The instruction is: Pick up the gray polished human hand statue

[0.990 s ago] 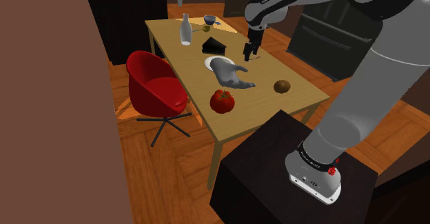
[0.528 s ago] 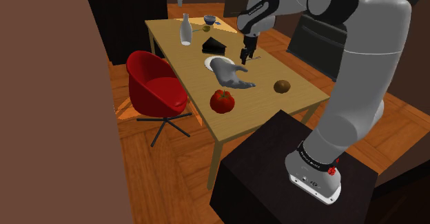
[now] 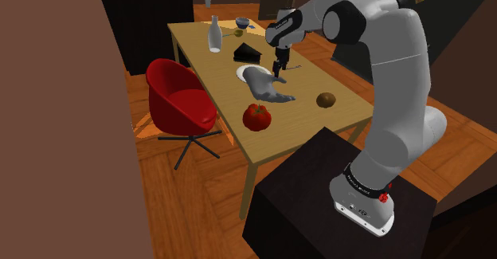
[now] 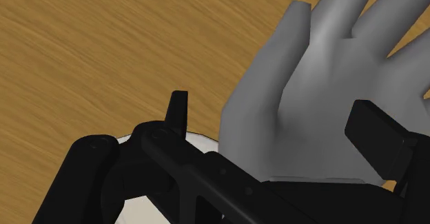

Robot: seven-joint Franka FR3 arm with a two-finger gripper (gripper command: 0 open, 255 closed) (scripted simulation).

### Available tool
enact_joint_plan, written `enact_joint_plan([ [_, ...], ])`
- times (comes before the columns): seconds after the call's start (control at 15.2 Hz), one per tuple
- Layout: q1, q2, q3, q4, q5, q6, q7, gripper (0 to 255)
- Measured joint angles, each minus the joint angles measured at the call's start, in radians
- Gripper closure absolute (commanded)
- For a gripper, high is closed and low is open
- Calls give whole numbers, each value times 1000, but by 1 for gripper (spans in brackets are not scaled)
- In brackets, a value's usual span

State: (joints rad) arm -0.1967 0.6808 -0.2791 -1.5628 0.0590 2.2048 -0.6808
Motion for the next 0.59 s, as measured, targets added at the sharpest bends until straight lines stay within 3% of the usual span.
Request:
enact_joint_plan([
  [0.46,-11,73,11,20,11,52,-1,0],
  [0.53,-11,75,11,18,12,56,-2,255],
  [0.59,-11,75,11,16,12,58,-2,255],
])
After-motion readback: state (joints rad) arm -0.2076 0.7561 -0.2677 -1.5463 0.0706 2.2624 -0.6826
